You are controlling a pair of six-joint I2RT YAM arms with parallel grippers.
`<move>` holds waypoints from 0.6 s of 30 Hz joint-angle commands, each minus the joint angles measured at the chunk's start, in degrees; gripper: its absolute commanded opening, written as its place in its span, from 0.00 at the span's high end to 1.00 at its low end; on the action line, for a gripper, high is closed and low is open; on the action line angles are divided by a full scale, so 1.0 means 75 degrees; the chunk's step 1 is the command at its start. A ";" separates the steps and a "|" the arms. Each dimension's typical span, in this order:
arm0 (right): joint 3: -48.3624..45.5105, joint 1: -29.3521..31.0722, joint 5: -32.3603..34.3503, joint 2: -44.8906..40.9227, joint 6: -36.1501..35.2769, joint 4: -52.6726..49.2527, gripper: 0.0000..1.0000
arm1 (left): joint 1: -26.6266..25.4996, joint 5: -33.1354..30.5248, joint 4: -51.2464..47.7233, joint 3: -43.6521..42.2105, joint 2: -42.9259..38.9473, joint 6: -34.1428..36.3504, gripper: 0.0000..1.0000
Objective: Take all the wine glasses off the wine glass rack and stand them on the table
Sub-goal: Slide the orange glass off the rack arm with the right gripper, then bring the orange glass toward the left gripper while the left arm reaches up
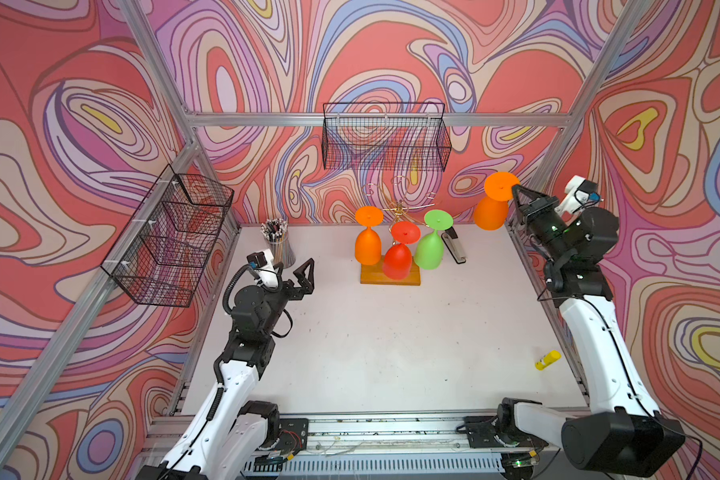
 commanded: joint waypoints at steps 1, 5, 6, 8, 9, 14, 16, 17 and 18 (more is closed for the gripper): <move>0.0109 -0.0016 -0.0254 -0.0230 -0.0072 -0.0130 1.00 | -0.0039 0.0973 0.0145 0.0541 -0.0161 -0.0225 0.00; -0.0128 -0.0016 -0.1007 -0.0330 0.0973 0.1156 1.00 | -0.0048 0.2116 0.0586 0.1181 0.0194 -0.0728 0.00; -0.0175 -0.0016 -0.1168 -0.0319 0.1238 0.1528 1.00 | -0.0058 0.2468 0.0854 0.1336 0.0368 -0.0937 0.00; -0.0196 -0.0004 -0.1373 -0.0252 0.1644 0.2075 1.00 | -0.0102 0.3010 0.1481 0.1616 0.0797 -0.1352 0.00; -0.0213 -0.0002 -0.1463 -0.0215 0.1867 0.2363 1.00 | -0.0156 0.3319 0.1789 0.1817 0.1067 -0.1531 0.01; 0.0068 0.0024 -0.1895 0.0020 0.2778 0.3724 1.00 | -0.0762 0.4764 0.2059 0.3264 0.2468 -0.1723 0.03; 0.0214 0.0054 -0.1956 0.0056 0.3007 0.4168 1.00 | -0.1080 0.4896 0.1968 0.3813 0.2954 -0.1664 0.03; 0.0292 0.0065 -0.1974 0.0051 0.3059 0.4261 1.00 | -0.1192 0.5018 0.1950 0.4058 0.3144 -0.1646 0.04; 0.0377 0.0086 -0.1986 0.0053 0.3127 0.4383 1.00 | -0.1309 0.5168 0.1919 0.4328 0.3392 -0.1634 0.04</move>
